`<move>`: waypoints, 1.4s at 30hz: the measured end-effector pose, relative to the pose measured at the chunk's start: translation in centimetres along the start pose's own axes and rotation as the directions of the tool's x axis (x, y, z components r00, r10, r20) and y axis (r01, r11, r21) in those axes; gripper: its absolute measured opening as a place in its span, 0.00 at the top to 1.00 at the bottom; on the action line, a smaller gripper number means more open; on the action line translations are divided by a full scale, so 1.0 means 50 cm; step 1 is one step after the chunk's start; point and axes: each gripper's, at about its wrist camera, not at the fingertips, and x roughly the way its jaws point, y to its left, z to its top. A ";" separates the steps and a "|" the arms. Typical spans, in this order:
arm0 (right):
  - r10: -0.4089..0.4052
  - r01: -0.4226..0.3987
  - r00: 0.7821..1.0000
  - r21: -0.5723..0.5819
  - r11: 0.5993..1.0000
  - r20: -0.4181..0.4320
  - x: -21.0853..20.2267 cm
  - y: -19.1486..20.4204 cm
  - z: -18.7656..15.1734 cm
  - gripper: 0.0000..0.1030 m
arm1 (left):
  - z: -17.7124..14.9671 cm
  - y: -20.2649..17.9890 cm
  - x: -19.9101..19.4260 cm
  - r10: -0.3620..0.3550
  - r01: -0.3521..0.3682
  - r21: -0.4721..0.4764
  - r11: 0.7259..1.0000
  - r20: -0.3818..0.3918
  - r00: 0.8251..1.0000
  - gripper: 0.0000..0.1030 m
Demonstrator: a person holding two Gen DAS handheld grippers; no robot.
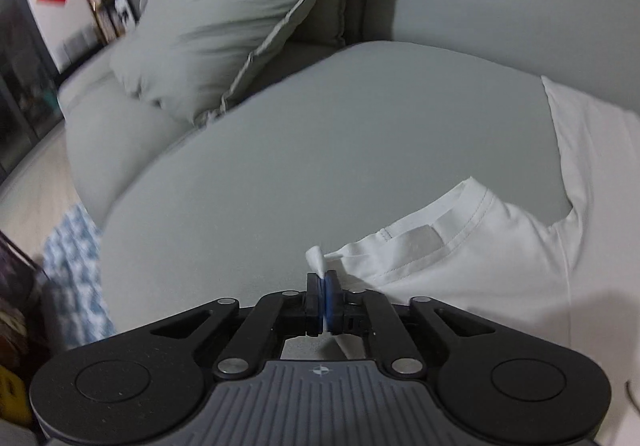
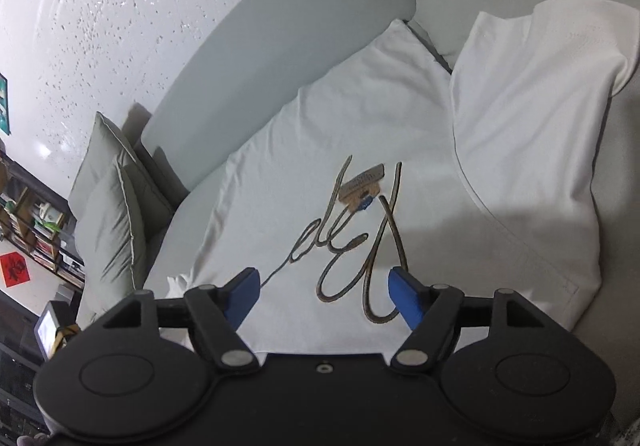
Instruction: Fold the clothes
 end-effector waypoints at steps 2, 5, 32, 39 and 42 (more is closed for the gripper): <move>-0.005 0.005 1.000 0.000 1.000 0.019 -0.014 -0.003 0.002 0.30 | -0.003 0.020 -0.022 -0.001 0.001 -0.052 0.999 0.018 1.000 0.79; -0.006 -0.003 0.991 0.068 0.998 0.131 -0.070 -0.035 0.020 0.27 | -0.026 0.063 -0.081 -0.073 0.087 -0.151 0.985 0.097 0.993 0.70; -0.229 0.239 0.968 -0.100 0.966 0.100 -0.170 0.105 0.085 0.88 | -0.071 0.015 -0.330 -0.455 0.409 0.220 0.886 0.237 0.859 0.59; 0.062 -0.021 0.985 -0.247 0.969 0.160 -0.204 0.285 0.227 0.63 | 0.074 0.009 -0.418 -0.599 0.548 0.245 0.800 0.400 0.694 0.48; 0.097 -0.053 0.982 -0.253 0.966 0.163 -0.125 0.272 0.278 0.55 | 0.110 -0.063 -0.370 -0.615 0.539 0.295 0.789 0.385 0.688 0.48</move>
